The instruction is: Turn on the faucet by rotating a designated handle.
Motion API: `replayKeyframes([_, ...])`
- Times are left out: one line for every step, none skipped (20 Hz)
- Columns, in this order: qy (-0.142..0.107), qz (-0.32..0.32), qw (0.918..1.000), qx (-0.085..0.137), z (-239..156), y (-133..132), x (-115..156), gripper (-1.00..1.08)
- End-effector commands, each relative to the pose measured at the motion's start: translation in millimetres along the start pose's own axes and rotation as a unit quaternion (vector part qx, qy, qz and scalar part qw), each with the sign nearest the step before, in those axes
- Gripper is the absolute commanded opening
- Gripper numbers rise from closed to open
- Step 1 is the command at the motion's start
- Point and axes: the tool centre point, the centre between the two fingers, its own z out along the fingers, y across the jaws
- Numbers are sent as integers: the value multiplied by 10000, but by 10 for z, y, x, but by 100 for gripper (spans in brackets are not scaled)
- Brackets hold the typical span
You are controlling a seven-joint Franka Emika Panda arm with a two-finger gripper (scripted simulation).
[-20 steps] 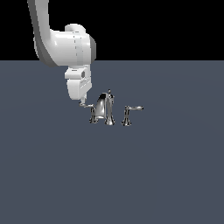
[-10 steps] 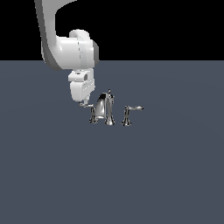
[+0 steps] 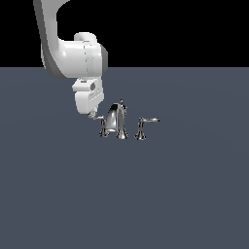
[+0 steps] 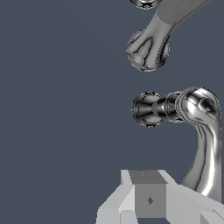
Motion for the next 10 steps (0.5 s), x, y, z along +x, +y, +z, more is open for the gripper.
replayKeyframes([-1, -2, 10000, 0, 0, 75, -31, -100])
replayKeyframes([-1, -2, 10000, 0, 0, 105, -43, -100])
replayKeyframes([-1, -2, 10000, 0, 0, 135, -55, -100])
replayKeyframes([-1, -2, 10000, 0, 0, 166, -67, -100])
replayKeyframes([-1, -2, 10000, 0, 0, 197, -79, -100])
replayKeyframes([-1, -2, 10000, 0, 0, 228, -92, -100])
replayKeyframes([-2, 0, 10000, 1, -2, 259, -102, -100])
replayKeyframes([-2, 0, 10000, 1, -2, 290, -114, -100])
replayKeyframes([-2, 0, 10000, 1, -2, 323, -127, -100])
replayKeyframes([-2, 0, 10000, 1, -2, 323, -127, -100])
